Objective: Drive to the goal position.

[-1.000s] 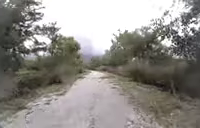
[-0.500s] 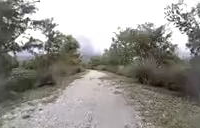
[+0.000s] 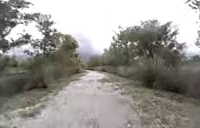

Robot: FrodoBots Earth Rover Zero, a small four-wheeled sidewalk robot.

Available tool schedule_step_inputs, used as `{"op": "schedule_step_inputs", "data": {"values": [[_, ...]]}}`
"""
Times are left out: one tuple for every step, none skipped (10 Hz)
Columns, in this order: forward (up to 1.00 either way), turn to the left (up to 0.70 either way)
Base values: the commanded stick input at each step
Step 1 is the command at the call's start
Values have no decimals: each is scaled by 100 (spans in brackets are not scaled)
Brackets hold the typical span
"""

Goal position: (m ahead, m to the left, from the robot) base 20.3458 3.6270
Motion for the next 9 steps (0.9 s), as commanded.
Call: {"op": "schedule_step_inputs", "data": {"values": [[85,0],[85,0],[85,0],[85,0],[85,0],[85,0],[85,0],[85,0],[85,0]]}}
